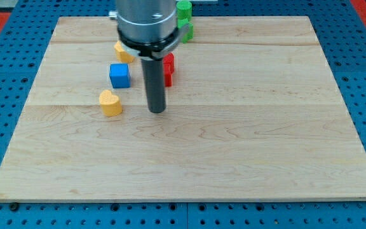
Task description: Push the red blocks slightly towards the bottom of the green star
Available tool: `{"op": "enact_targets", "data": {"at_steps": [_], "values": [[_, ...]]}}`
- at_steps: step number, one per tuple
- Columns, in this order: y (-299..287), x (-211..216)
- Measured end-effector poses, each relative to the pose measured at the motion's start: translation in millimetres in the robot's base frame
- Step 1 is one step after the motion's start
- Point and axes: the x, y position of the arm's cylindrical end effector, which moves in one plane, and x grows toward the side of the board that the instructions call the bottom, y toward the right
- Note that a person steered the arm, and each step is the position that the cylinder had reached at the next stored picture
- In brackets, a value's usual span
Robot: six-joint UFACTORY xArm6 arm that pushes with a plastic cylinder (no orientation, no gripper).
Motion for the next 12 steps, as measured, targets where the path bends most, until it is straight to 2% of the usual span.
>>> {"op": "enact_targets", "data": {"at_steps": [1,3,8,12], "values": [[-20,-15],[5,-62],[8,-71],[10,-96]]}}
